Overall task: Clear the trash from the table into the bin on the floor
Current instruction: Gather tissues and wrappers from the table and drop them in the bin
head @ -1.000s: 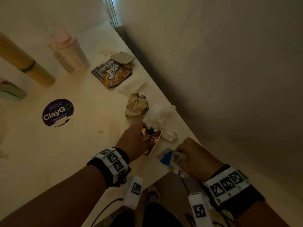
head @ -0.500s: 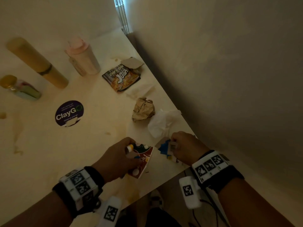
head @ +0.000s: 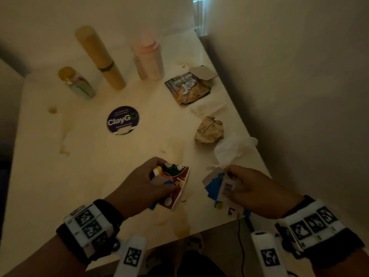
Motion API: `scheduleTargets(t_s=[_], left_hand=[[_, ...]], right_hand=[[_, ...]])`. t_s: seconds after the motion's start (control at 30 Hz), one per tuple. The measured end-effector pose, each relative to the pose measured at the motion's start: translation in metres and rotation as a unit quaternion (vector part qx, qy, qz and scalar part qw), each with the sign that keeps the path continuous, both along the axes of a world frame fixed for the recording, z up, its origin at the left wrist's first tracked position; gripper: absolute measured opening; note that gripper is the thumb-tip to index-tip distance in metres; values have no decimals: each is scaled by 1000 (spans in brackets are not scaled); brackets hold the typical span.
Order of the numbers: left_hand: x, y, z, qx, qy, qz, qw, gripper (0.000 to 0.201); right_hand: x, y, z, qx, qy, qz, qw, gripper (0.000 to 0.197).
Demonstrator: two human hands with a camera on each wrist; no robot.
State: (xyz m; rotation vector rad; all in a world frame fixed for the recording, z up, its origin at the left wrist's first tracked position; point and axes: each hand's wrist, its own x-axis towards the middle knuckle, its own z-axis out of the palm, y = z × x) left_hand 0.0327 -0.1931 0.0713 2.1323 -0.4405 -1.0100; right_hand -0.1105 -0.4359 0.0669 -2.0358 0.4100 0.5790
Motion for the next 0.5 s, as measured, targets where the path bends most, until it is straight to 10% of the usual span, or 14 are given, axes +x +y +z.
scheduleTargets(t_s=[0.2, 0.5], left_hand=[[18, 115, 15, -33, -19, 166, 985, 32], [-77, 357, 21, -11, -25, 439, 898, 49]], right_hand=[[99, 91, 21, -47, -60, 221, 972, 8], [168, 333, 51, -53, -128, 513, 847, 23]])
